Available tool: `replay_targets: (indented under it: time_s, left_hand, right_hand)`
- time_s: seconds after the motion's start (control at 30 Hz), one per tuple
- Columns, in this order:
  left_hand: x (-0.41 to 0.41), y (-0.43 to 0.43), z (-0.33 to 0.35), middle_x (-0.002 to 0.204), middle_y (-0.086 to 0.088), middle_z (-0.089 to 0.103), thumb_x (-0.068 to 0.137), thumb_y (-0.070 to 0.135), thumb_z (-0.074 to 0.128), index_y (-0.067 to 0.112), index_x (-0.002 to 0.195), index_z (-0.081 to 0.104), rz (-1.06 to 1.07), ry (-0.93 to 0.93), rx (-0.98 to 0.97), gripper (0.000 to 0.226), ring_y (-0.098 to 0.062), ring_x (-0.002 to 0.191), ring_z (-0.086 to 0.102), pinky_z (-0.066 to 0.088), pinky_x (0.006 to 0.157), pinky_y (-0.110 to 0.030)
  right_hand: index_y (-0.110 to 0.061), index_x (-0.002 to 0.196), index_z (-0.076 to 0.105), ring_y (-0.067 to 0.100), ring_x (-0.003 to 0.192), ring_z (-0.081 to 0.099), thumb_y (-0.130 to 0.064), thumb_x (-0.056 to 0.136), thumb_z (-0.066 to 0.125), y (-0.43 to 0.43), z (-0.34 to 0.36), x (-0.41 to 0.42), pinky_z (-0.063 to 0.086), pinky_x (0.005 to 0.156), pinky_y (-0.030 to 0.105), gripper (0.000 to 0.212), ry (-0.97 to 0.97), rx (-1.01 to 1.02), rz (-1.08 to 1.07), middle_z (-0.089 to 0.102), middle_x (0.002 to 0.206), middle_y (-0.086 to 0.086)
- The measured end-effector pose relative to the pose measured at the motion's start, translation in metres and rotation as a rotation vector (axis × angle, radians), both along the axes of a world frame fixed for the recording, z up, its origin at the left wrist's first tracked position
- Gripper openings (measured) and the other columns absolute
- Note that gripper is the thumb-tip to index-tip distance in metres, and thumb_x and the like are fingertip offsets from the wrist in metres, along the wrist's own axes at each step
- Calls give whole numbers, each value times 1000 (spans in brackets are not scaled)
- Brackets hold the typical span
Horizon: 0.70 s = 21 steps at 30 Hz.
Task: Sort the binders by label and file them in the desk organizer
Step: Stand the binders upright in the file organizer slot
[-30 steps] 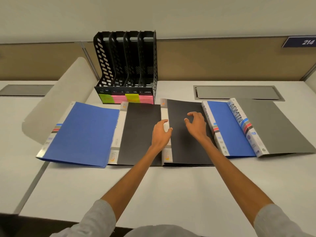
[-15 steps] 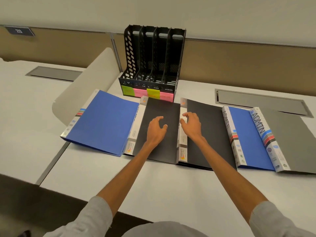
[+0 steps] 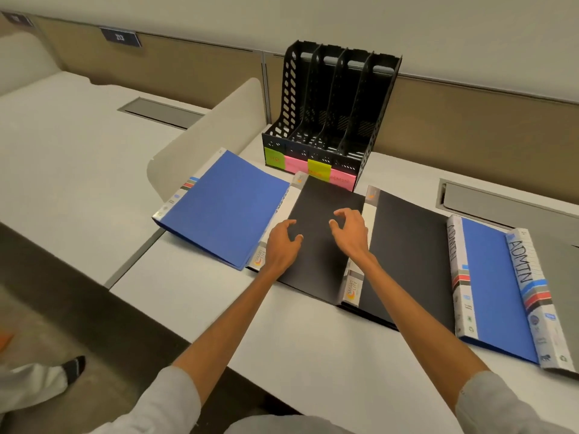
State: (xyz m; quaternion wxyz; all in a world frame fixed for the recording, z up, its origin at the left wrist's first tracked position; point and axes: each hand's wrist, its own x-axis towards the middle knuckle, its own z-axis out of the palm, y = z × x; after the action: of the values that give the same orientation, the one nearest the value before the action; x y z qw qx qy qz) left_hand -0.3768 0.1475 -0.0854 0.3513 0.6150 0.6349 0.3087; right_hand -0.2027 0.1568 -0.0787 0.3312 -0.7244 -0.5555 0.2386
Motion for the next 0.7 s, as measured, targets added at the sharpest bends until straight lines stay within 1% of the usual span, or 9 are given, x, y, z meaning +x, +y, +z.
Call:
replay_targets:
  time_s: [0.07,0.2,0.33,0.4,0.47,0.53,0.57,0.67,0.7]
  left_hand:
    - [-9,2,2,141,-8,53,93,23,64,14,136,51,27,-9,2,45,-26,130,50,43,108,-40]
    - [-28,10,4,139,-7,54,93,20,63,14,133,53,65,-7,19,42,-24,128,50,42,106,-34]
    - [-51,25,3,138,-8,54,93,18,63,12,134,51,43,6,14,43,-24,128,49,42,104,-33]
    - [-64,35,5,140,-7,53,93,18,63,12,135,52,39,22,18,44,-23,130,47,40,106,-34]
    - [-78,47,9,141,-7,52,94,18,63,11,135,52,43,32,38,43,-23,132,46,38,108,-35]
    - [-94,58,13,140,-8,53,94,17,62,10,133,53,51,47,69,41,-24,132,46,38,109,-36]
    - [-102,63,15,140,-7,53,94,16,61,11,133,53,61,60,82,41,-24,132,46,38,109,-38]
    - [-126,77,19,140,-4,52,93,18,59,15,132,53,109,156,96,40,-24,133,43,31,108,-45]
    - [-134,81,19,140,-3,52,93,18,58,16,132,53,128,195,96,40,-24,133,43,30,107,-46]
  right_hand:
    - [-15,120,58,23,122,51,-25,94,60,5,1,-9,42,106,45,27,7,2,25,55,129,7]
    - [-15,119,58,23,120,53,-26,94,60,16,1,-28,43,105,47,27,15,6,42,55,128,7]
    - [-15,118,59,22,117,54,-25,93,61,30,2,-51,45,103,46,27,34,8,44,56,126,7]
    - [-14,119,58,21,115,55,-26,94,61,38,4,-65,46,101,40,28,55,1,50,56,126,7]
    - [-13,119,57,19,108,57,-27,94,62,49,6,-81,47,89,29,29,71,-2,69,55,123,7]
    - [-11,120,57,17,100,57,-27,94,61,60,8,-99,43,81,25,31,78,-7,83,54,122,8]
    - [-11,122,57,17,100,57,-26,94,61,65,9,-108,43,81,25,32,81,-9,86,54,124,9]
    - [-9,125,56,23,114,57,-23,94,60,80,7,-135,45,90,29,34,104,-17,92,54,130,11]
    - [-8,126,56,24,116,56,-21,94,60,84,6,-144,45,92,30,34,107,-22,103,53,130,12]
